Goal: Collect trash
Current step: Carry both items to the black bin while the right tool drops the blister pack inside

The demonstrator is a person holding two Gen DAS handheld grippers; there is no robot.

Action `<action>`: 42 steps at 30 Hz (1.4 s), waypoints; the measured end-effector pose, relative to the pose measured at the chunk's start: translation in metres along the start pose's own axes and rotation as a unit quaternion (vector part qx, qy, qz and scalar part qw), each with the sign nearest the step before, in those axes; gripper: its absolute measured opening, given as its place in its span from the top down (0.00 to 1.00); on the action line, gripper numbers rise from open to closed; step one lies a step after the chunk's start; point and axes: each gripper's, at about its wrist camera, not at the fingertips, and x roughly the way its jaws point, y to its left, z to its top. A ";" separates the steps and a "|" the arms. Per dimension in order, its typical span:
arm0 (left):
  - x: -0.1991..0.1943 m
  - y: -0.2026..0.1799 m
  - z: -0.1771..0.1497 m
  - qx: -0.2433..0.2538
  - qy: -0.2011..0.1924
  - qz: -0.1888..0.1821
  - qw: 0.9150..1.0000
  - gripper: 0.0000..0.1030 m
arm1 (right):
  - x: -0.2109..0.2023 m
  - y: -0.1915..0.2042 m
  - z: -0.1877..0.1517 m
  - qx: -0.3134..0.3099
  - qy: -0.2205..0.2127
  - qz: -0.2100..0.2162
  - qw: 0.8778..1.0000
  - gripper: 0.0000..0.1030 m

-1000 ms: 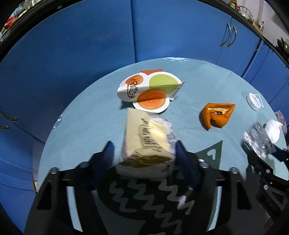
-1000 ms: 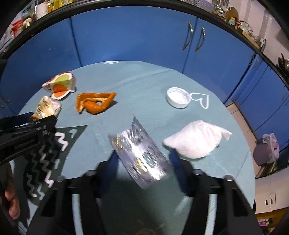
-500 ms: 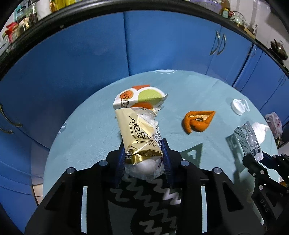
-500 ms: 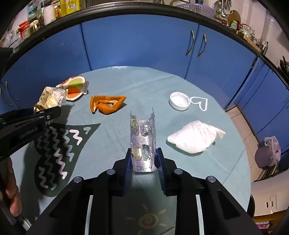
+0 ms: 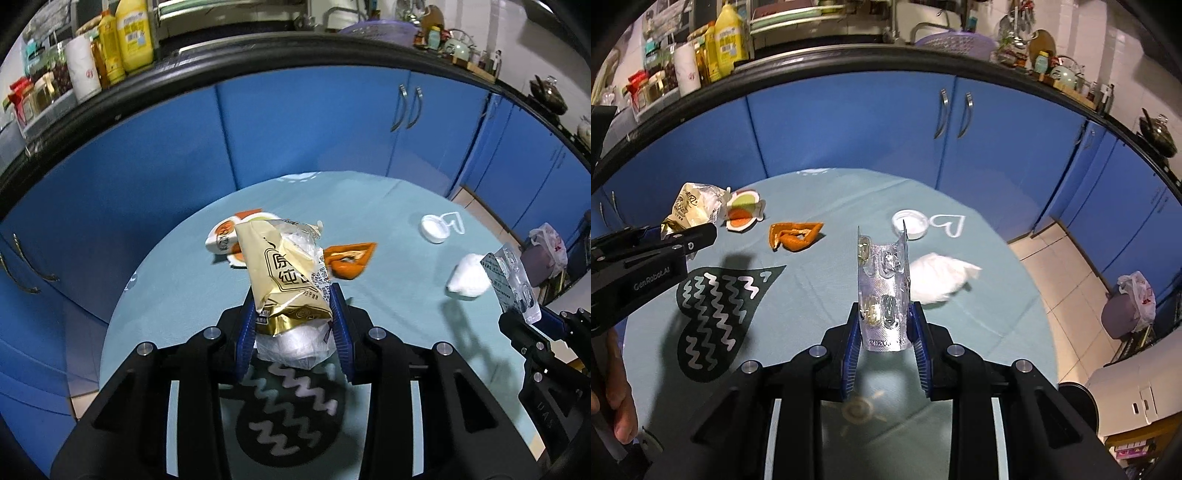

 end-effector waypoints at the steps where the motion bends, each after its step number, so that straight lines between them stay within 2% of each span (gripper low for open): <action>1: -0.003 -0.003 0.000 0.002 -0.002 -0.001 1.000 0.63 | -0.005 -0.004 -0.002 0.003 -0.003 -0.002 1.000 0.75; 9: -0.036 -0.039 0.002 0.024 -0.025 -0.015 0.999 0.63 | -0.038 -0.031 -0.017 0.026 -0.024 -0.018 0.999 0.75; 18: -0.064 -0.098 0.001 0.067 -0.045 -0.036 0.996 0.63 | -0.076 -0.090 -0.042 0.078 -0.046 -0.049 0.995 0.75; 27: -0.083 -0.173 -0.004 0.123 -0.058 -0.064 0.989 0.63 | -0.103 -0.162 -0.075 0.140 -0.054 -0.083 0.985 0.75; 42: -0.091 -0.280 -0.015 0.201 -0.056 -0.105 0.972 0.63 | -0.111 -0.238 -0.109 0.205 -0.047 -0.112 0.971 0.73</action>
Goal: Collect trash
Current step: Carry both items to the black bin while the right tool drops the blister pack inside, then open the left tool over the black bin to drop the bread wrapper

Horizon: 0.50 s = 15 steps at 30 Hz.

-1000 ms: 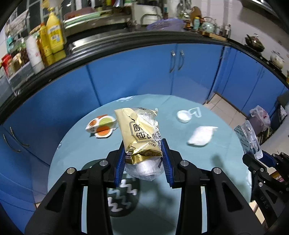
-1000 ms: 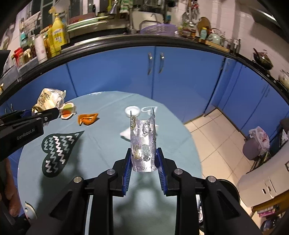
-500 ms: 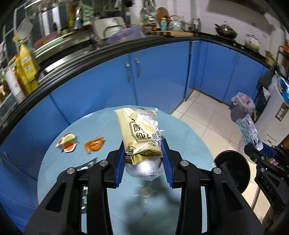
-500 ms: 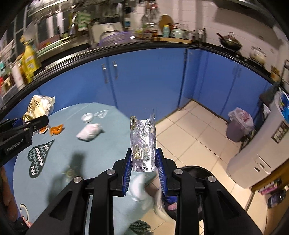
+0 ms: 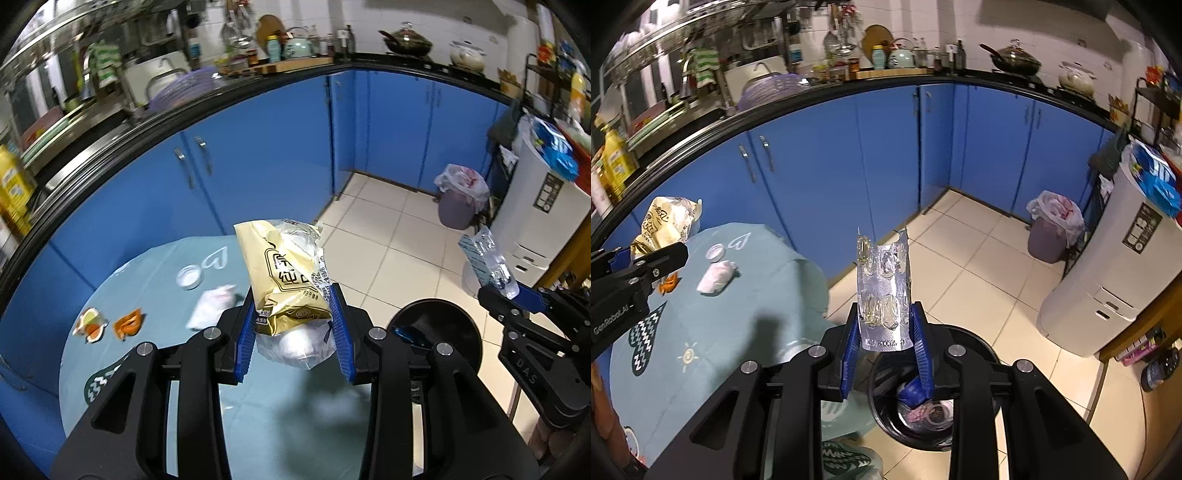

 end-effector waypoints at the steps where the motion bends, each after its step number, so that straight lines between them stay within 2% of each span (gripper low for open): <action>1: 0.001 -0.005 0.002 0.004 0.000 -0.002 1.000 0.63 | 0.001 -0.004 0.000 0.003 0.001 -0.003 1.000 0.73; 5: 0.003 -0.026 0.010 0.020 -0.003 -0.012 1.000 0.63 | 0.003 -0.020 0.003 0.011 -0.002 -0.014 1.000 0.72; 6: 0.004 -0.029 0.011 0.023 -0.004 -0.013 1.000 0.63 | 0.003 -0.023 0.003 0.013 -0.004 -0.015 1.000 0.68; 11: 0.006 -0.046 0.018 0.034 -0.006 -0.018 0.999 0.63 | 0.004 -0.038 0.005 0.025 -0.007 -0.024 0.999 0.66; 13: 0.007 -0.050 0.019 0.037 -0.006 -0.020 0.999 0.63 | 0.005 -0.044 0.005 0.032 -0.007 -0.026 0.999 0.55; 15: 0.008 -0.054 0.021 0.040 -0.005 -0.020 0.999 0.63 | 0.001 -0.049 0.004 0.039 -0.019 -0.035 0.998 0.31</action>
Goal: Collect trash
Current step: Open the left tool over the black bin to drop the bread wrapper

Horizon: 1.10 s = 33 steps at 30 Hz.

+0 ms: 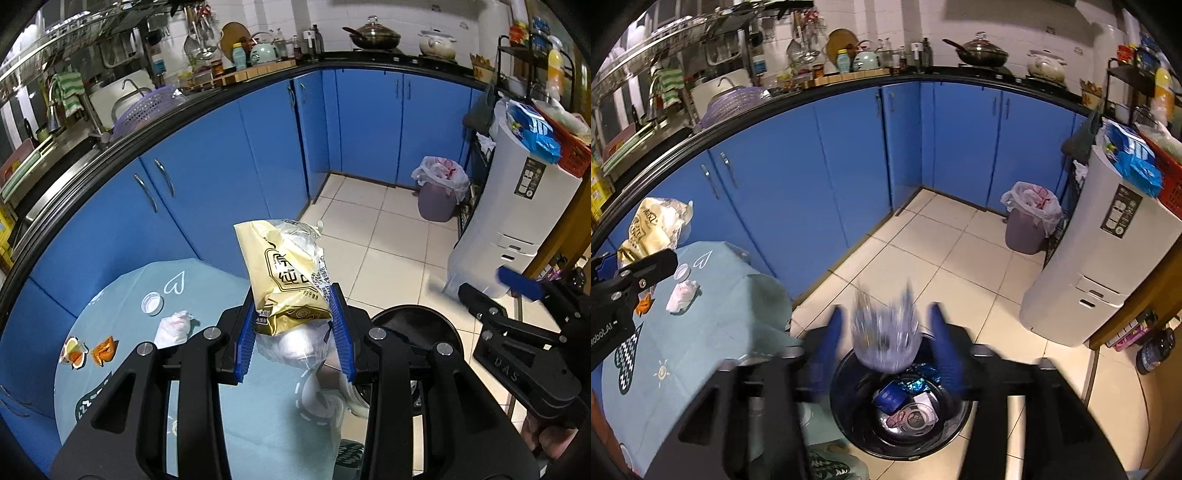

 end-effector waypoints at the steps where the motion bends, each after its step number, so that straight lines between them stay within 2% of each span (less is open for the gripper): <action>1: 0.001 -0.003 0.001 0.002 0.000 0.000 1.000 0.63 | -0.003 -0.003 0.000 0.003 -0.011 -0.005 1.000 0.29; 10: 0.002 -0.030 0.008 0.029 -0.002 -0.015 0.999 0.63 | -0.012 -0.038 0.001 0.042 -0.028 -0.037 0.998 0.28; 20: -0.001 -0.076 0.030 0.063 -0.017 -0.058 0.996 0.61 | -0.022 -0.081 -0.002 0.086 -0.032 -0.066 0.994 0.28; 21: -0.001 -0.080 0.032 0.066 -0.020 -0.061 0.996 0.59 | -0.024 -0.086 -0.003 0.091 -0.033 -0.069 0.993 0.28; 22: -0.002 -0.086 0.034 0.069 -0.023 -0.063 0.995 0.51 | -0.025 -0.090 -0.003 0.095 -0.033 -0.070 0.992 0.28; 27: -0.005 -0.102 0.042 0.081 -0.035 -0.074 0.993 0.41 | -0.029 -0.105 -0.004 0.109 -0.035 -0.081 0.990 0.28; 29: -0.006 -0.105 0.045 0.080 -0.036 -0.076 0.993 0.25 | -0.030 -0.108 -0.005 0.112 -0.036 -0.083 0.990 0.28; 30: -0.006 -0.105 0.047 0.075 -0.037 -0.079 0.993 0.11 | -0.030 -0.109 -0.005 0.113 -0.035 -0.083 0.989 0.28; 33: -0.008 -0.102 0.048 0.069 -0.041 -0.077 0.994 0.08 | -0.030 -0.108 -0.005 0.114 -0.035 -0.082 0.989 0.28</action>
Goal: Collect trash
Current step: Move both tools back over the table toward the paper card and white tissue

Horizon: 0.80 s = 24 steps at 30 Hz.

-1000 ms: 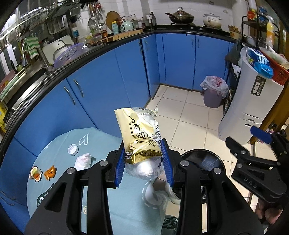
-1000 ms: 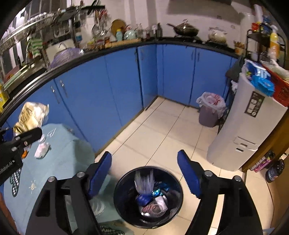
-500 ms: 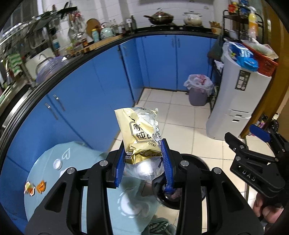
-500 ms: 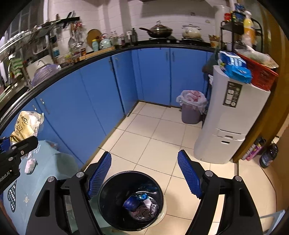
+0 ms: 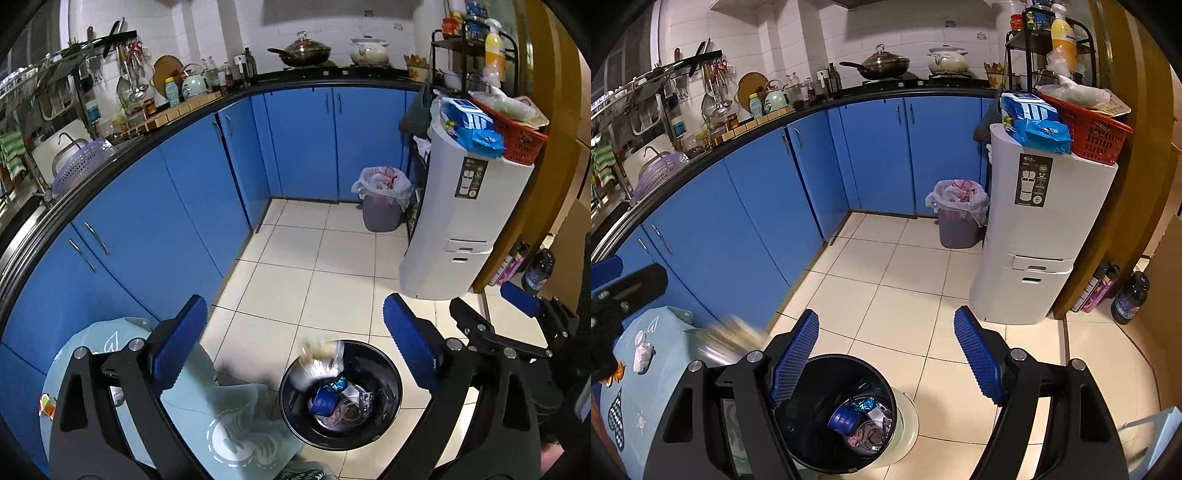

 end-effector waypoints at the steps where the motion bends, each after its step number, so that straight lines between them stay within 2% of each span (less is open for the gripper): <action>1: 0.001 0.001 0.000 0.000 0.001 0.002 1.000 0.06 | 0.000 0.002 0.000 -0.002 0.000 0.002 1.000 0.28; 9: 0.003 0.025 -0.007 -0.033 0.014 0.023 0.999 0.05 | 0.001 0.026 -0.002 -0.023 0.001 0.020 1.000 0.28; 13: 0.000 0.050 -0.015 -0.060 0.016 0.035 0.997 0.05 | 0.002 0.046 -0.002 -0.040 0.002 0.032 0.999 0.28; 19: -0.009 0.100 -0.034 -0.104 0.018 0.056 0.993 0.05 | 0.001 0.094 -0.002 -0.077 -0.002 0.062 0.995 0.28; 24: -0.020 0.154 -0.059 -0.141 0.022 0.092 0.986 0.05 | 0.000 0.146 -0.007 -0.111 0.002 0.094 0.989 0.28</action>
